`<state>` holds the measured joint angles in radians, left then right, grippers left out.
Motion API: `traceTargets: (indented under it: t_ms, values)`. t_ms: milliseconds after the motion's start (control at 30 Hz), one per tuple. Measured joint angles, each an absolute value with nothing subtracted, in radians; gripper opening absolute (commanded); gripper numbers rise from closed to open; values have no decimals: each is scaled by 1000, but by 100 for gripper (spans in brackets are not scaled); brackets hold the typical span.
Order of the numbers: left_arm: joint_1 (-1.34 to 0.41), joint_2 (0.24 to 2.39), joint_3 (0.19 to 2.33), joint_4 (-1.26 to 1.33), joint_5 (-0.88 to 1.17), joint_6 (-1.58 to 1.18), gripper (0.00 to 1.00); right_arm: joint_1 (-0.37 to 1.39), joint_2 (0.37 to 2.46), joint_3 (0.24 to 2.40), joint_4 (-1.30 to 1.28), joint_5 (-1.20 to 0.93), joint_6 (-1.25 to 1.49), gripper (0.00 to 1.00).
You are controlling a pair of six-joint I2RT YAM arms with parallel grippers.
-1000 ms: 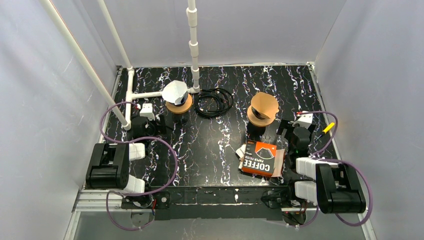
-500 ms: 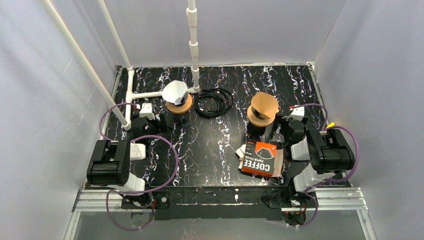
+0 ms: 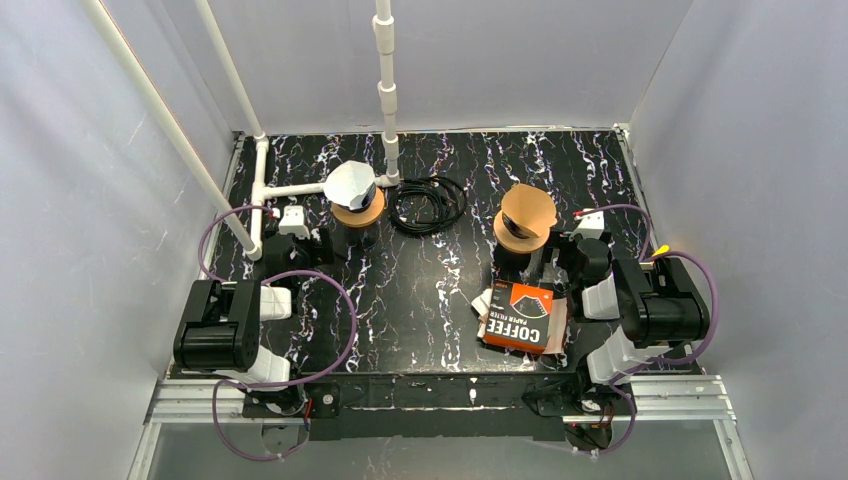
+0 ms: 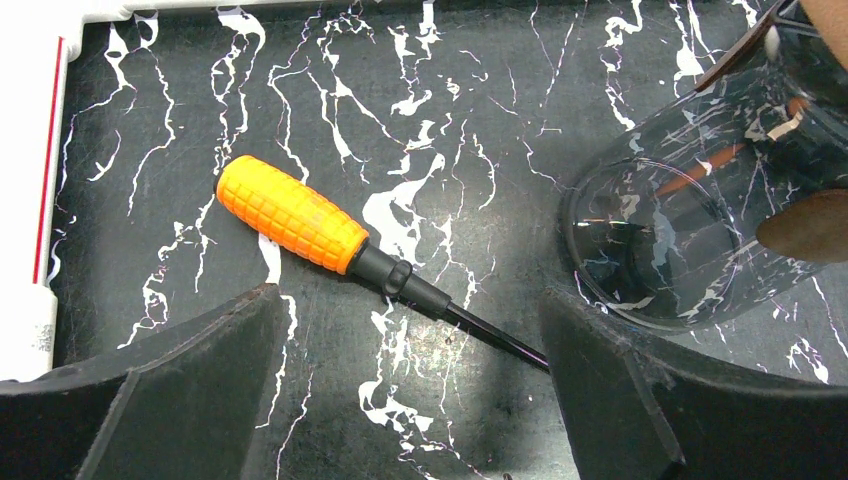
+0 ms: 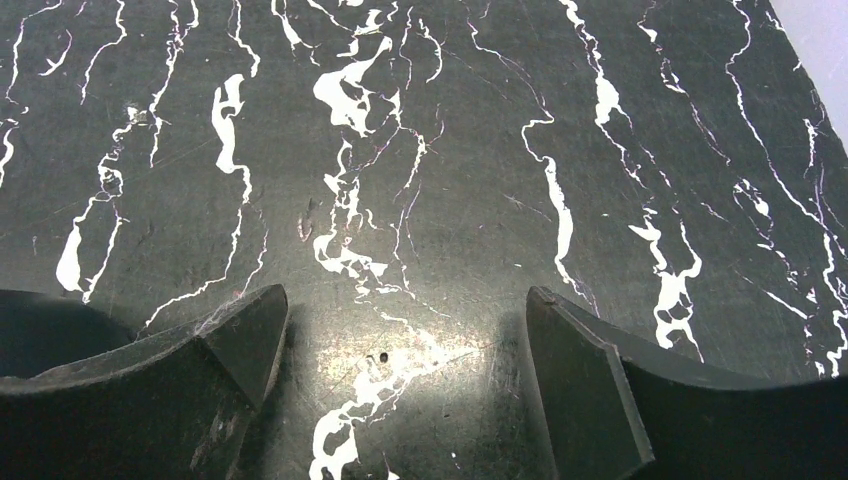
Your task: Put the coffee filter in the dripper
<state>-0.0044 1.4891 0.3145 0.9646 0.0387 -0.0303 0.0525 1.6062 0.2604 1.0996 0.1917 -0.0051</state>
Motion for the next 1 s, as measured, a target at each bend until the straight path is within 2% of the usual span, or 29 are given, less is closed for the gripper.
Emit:
traceTargets:
  t_ms: [1000]
  values:
    - [-4,1489,315,965,39,-30,98,52,1606,260,1099,175,-16,98]
